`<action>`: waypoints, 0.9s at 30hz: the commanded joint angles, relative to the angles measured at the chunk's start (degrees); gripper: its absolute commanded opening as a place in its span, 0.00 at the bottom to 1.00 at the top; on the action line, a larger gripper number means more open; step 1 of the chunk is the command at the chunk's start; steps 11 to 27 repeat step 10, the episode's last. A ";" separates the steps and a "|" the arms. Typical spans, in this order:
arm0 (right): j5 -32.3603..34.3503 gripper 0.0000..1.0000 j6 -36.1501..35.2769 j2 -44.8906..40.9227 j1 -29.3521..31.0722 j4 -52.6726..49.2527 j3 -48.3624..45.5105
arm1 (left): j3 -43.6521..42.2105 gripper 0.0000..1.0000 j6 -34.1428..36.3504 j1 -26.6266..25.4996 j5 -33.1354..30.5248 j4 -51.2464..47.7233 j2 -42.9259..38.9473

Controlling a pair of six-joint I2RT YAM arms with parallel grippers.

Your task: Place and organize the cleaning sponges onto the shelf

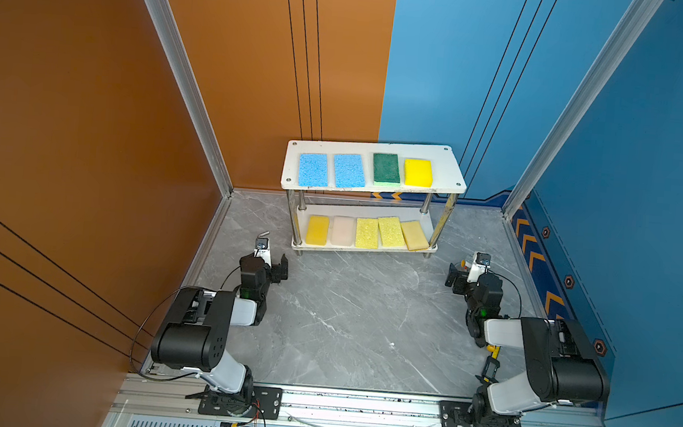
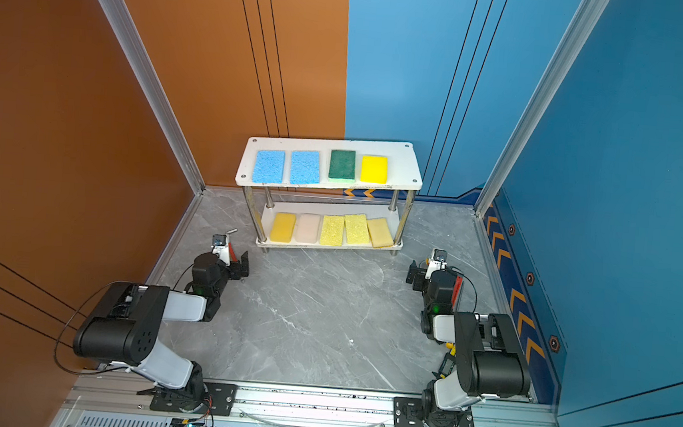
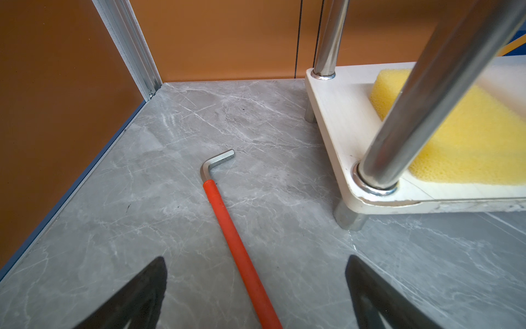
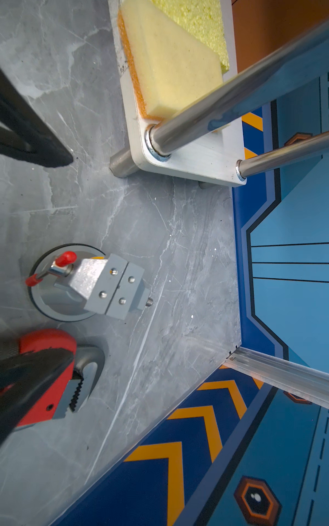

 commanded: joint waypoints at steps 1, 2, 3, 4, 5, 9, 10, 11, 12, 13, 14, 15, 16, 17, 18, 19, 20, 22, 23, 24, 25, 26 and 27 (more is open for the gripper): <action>1.06 1.00 0.67 0.52 -0.01 -1.40 0.26 | 0.32 0.98 0.93 -0.45 1.10 0.14 0.41; 1.05 1.00 0.66 0.52 -0.01 -1.44 0.28 | 0.41 0.98 0.94 -0.41 1.10 -0.01 0.50; 1.15 1.00 0.69 0.52 -0.01 -1.44 0.28 | 0.49 0.98 0.97 -0.41 1.05 -0.12 0.45; 1.16 1.00 0.69 0.52 0.07 -1.44 0.32 | 0.72 0.98 0.97 -0.50 1.01 -0.45 0.60; 1.16 1.00 0.70 0.52 0.08 -1.44 0.28 | 0.72 0.98 0.90 -0.41 1.01 -0.49 0.53; 1.16 1.00 0.64 0.52 0.09 -1.44 0.29 | 0.41 0.98 0.61 -0.15 1.46 -0.42 0.21; 1.14 1.00 0.63 0.54 0.10 -1.37 0.28 | 0.41 0.98 0.57 -0.15 1.45 -0.34 0.24; 1.14 1.00 0.63 0.54 0.10 -1.37 0.28 | 0.41 0.98 0.57 -0.15 1.45 -0.34 0.24; 1.14 1.00 0.63 0.54 0.10 -1.37 0.28 | 0.41 0.98 0.57 -0.15 1.45 -0.34 0.24; 1.14 1.00 0.63 0.54 0.10 -1.37 0.28 | 0.41 0.98 0.57 -0.15 1.45 -0.34 0.24; 1.14 1.00 0.63 0.54 0.10 -1.37 0.28 | 0.41 0.98 0.57 -0.15 1.45 -0.34 0.24; 1.14 1.00 0.63 0.54 0.10 -1.37 0.28 | 0.41 0.98 0.57 -0.15 1.45 -0.34 0.24; 1.14 1.00 0.63 0.54 0.10 -1.37 0.28 | 0.41 0.98 0.57 -0.15 1.45 -0.34 0.24; 1.14 1.00 0.63 0.54 0.10 -1.37 0.28 | 0.41 0.98 0.57 -0.15 1.45 -0.34 0.24; 1.14 1.00 0.63 0.54 0.10 -1.37 0.28 | 0.41 0.98 0.57 -0.15 1.45 -0.34 0.24; 1.14 1.00 0.63 0.54 0.10 -1.37 0.28 | 0.41 0.98 0.57 -0.15 1.45 -0.34 0.24; 1.14 1.00 0.63 0.54 0.10 -1.37 0.28 | 0.41 0.98 0.57 -0.15 1.45 -0.34 0.24; 1.14 1.00 0.63 0.54 0.10 -1.37 0.28 | 0.41 0.98 0.57 -0.15 1.45 -0.34 0.24; 1.14 1.00 0.63 0.54 0.10 -1.37 0.28 | 0.41 0.98 0.57 -0.15 1.45 -0.34 0.24; 1.14 1.00 0.63 0.54 0.10 -1.37 0.28 | 0.41 0.98 0.57 -0.15 1.45 -0.34 0.24; 1.14 1.00 0.63 0.54 0.10 -1.37 0.28 | 0.41 0.98 0.57 -0.15 1.45 -0.34 0.24; 1.14 1.00 0.63 0.54 0.10 -1.37 0.28 | 0.41 0.98 0.57 -0.15 1.45 -0.34 0.24; 1.14 1.00 0.63 0.54 0.10 -1.37 0.28 | 0.41 0.98 0.57 -0.15 1.45 -0.34 0.24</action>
